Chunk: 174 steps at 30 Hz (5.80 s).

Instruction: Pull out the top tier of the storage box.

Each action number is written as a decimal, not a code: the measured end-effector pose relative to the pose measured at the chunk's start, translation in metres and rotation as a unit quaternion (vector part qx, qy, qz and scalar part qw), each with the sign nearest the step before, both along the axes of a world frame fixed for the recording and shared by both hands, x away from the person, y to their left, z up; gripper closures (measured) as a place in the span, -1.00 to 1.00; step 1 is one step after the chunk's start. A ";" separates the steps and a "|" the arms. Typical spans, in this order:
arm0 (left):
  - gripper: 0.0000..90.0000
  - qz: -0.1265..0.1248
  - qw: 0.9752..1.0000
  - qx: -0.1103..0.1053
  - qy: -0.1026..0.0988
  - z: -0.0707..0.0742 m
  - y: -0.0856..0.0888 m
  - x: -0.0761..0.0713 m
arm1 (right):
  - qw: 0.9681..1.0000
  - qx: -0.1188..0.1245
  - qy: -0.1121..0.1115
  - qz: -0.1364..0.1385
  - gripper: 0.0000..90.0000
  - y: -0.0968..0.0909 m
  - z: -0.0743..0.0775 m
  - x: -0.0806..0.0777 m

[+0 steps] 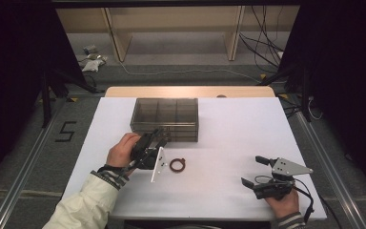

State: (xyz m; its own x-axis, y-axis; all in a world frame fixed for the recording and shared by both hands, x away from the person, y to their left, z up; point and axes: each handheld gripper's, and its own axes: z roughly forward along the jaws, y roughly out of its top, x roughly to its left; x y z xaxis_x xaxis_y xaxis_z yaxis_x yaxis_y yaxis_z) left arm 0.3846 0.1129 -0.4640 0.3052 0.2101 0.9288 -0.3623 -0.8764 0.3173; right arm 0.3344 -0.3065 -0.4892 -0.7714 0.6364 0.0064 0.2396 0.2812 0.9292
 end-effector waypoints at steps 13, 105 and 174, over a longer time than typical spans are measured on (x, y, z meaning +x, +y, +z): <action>0.22 0.024 0.999 0.019 -0.023 -0.010 -0.002 0.004 | 1.000 0.001 -0.001 0.002 -0.93 0.000 0.000 0.000; 0.77 0.091 0.992 0.063 -0.059 -0.034 -0.015 0.030 | 1.000 0.001 0.000 0.004 -0.93 0.000 0.000 0.000; 0.39 -0.026 0.999 0.033 0.003 -0.015 -0.003 -0.014 | 1.000 -0.004 0.000 0.004 -0.93 0.001 0.000 -0.001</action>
State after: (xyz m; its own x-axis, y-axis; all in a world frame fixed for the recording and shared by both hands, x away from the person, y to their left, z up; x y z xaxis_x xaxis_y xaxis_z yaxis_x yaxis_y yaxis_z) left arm 0.3706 0.1103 -0.4789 0.3192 0.1325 0.9384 -0.4066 -0.8752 0.2619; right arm 0.3339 -0.3055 -0.4897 -0.7766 0.6300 0.0009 0.2372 0.2910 0.9268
